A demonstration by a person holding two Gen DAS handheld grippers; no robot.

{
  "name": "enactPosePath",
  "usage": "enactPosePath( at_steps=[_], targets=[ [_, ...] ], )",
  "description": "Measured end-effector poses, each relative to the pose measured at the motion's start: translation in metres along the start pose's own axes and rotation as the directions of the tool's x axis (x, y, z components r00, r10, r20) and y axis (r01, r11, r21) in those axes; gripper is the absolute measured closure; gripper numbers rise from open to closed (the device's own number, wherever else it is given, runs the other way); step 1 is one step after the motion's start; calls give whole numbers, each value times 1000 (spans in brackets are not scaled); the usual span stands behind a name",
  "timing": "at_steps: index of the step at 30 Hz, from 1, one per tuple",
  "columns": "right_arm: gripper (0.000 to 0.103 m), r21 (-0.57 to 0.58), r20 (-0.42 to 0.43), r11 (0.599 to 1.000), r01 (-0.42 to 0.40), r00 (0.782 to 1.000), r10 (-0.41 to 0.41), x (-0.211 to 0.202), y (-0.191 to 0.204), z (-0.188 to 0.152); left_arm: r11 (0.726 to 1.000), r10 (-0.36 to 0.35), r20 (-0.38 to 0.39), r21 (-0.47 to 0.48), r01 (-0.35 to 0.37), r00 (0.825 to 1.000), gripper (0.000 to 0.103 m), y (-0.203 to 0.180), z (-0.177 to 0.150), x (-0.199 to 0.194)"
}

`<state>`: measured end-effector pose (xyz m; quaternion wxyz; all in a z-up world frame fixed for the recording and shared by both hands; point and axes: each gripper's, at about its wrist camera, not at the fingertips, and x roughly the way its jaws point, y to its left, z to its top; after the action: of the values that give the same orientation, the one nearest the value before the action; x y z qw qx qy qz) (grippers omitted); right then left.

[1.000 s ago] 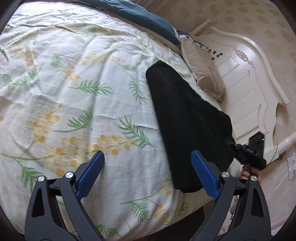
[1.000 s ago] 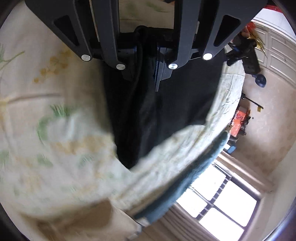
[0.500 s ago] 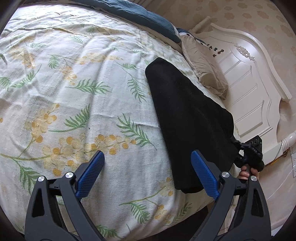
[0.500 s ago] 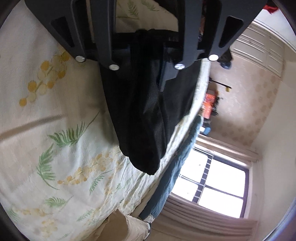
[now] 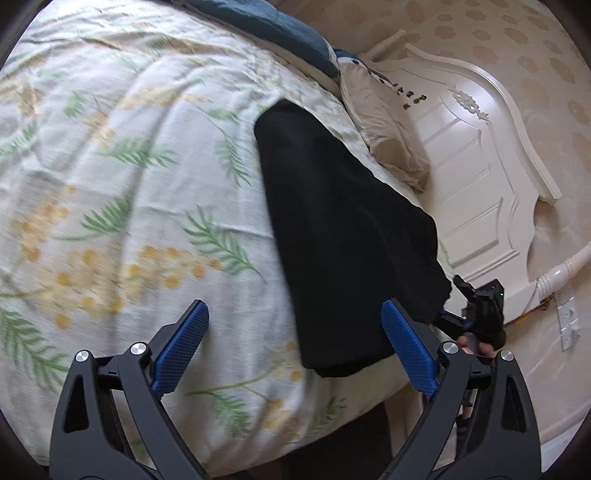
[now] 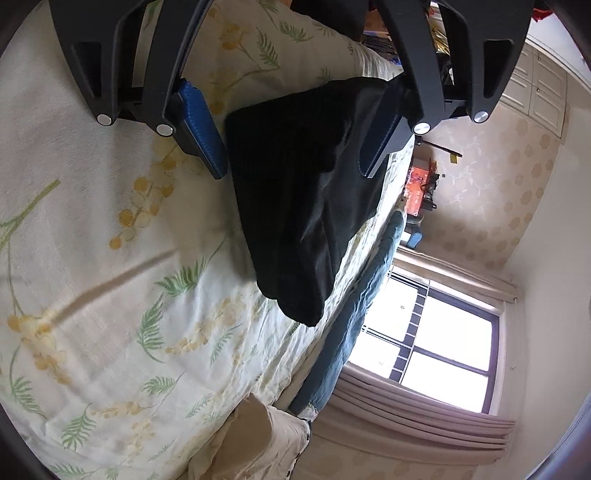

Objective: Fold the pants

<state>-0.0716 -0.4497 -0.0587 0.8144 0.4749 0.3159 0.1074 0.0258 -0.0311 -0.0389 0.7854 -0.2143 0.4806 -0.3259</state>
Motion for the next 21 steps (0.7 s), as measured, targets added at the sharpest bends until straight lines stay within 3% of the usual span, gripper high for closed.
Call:
enactPosePath(
  at_steps=[8, 14, 17, 21],
  targets=[
    [23, -42, -33, 999, 19, 999, -21, 22, 11, 8, 998, -58, -38, -13, 57, 998, 8, -12, -3, 22],
    [23, -122, -56, 989, 88, 994, -95, 31, 21, 5, 995, -96, -43, -40, 94, 994, 9, -16, 4, 33],
    [24, -112, -64, 991, 71, 995, -79, 28, 18, 9, 997, -72, -41, -37, 71, 997, 13, -18, 4, 34],
    [24, -83, -42, 994, 65, 997, -68, 24, 11, 13, 993, -95, -32, -80, 92, 995, 13, -11, 5, 32]
  ],
)
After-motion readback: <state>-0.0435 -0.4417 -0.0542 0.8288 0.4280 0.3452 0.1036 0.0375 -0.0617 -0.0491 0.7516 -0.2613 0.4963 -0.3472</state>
